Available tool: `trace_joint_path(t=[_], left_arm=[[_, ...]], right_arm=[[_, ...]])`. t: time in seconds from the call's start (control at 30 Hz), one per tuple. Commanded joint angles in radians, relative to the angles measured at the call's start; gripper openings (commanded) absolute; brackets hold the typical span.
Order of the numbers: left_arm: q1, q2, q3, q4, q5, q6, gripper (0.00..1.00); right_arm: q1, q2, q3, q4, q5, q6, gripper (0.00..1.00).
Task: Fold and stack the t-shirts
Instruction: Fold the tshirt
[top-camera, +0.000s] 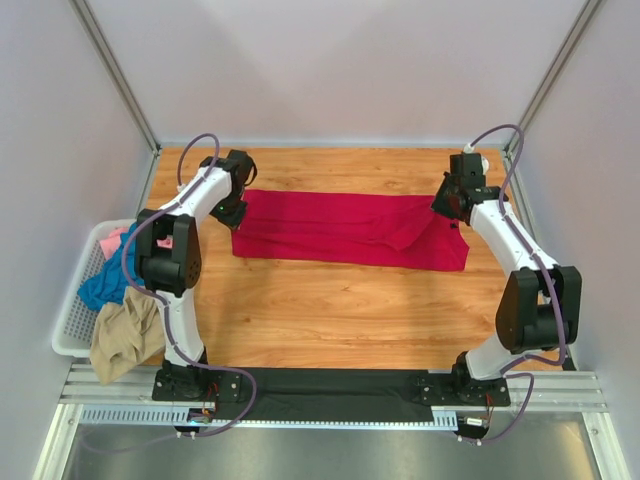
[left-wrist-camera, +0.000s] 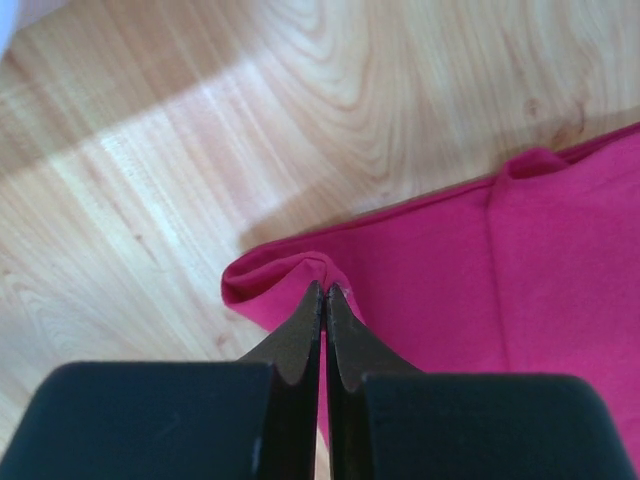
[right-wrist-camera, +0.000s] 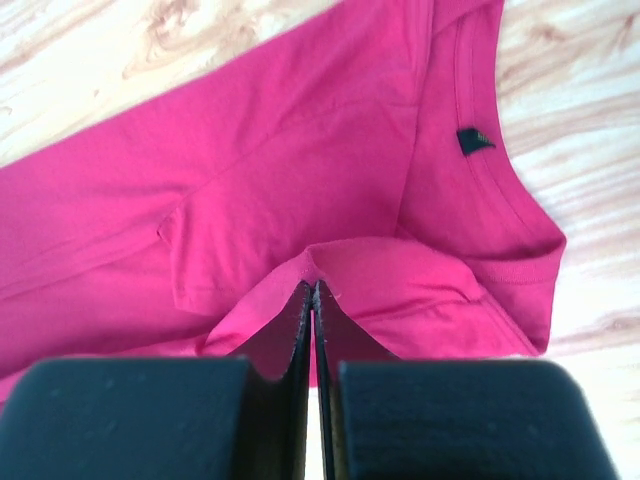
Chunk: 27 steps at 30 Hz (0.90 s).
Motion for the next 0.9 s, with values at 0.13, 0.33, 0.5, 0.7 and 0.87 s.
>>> trace_joint_path(t=[0.13, 0.33, 0.5, 0.7, 0.87], left_arm=[[0.007, 0.083, 0.090, -0.022, -0.019, 0.014, 0.00], [0.008, 0.112, 0.125, -0.039, -0.040, 0.008, 0.00], [0.010, 0.123, 0.152, -0.049, -0.060, 0.013, 0.00], [0.011, 0.146, 0.192, -0.059, -0.060, 0.016, 0.00], [0.011, 0.182, 0.225, -0.076, -0.065, 0.027, 0.00]], right_arm=[[-0.006, 0.052, 0.087, -0.001, 0.064, -0.023, 0.00], [-0.009, 0.094, 0.135, -0.015, 0.077, -0.034, 0.00], [-0.020, 0.105, 0.150, -0.013, 0.077, -0.031, 0.00], [-0.025, 0.103, 0.175, -0.022, 0.082, -0.011, 0.00], [-0.023, 0.146, 0.210, -0.030, 0.076, -0.010, 0.00]])
